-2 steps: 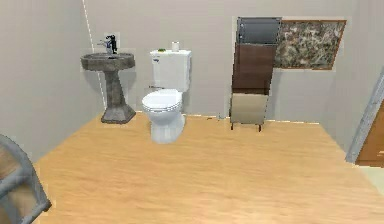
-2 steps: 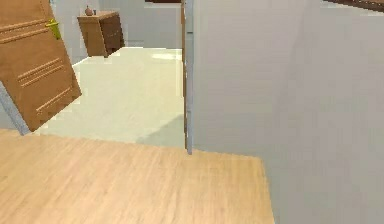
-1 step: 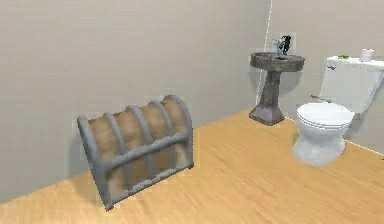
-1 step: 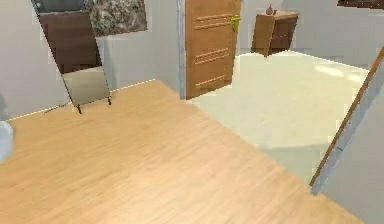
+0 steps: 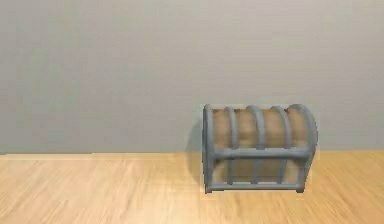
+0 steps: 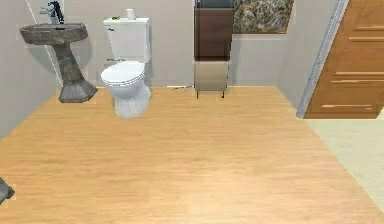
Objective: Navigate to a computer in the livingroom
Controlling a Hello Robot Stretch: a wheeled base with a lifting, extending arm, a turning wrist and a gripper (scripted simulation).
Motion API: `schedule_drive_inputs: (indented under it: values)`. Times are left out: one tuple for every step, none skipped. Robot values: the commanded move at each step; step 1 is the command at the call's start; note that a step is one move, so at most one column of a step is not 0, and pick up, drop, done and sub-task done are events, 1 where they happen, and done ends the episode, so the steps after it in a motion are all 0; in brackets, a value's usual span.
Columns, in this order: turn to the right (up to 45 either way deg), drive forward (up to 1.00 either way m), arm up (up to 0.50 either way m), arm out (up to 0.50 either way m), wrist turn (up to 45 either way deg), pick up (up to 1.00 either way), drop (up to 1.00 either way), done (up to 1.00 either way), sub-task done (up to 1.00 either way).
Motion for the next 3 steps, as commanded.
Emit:
schedule_drive_inputs:
  values:
    - [0.0, 0.40, 0.00, 0.00, 0.0, 0.00, 0.00, 0.00, 0.00]
    - [-45.0, 0.00, 0.00, 0.00, 0.0, 0.00, 0.00, 0.00, 0.00]
    - [-3.0, 0.00, 0.00, 0.00, 0.0, 0.00, 0.00, 0.00, 0.00]
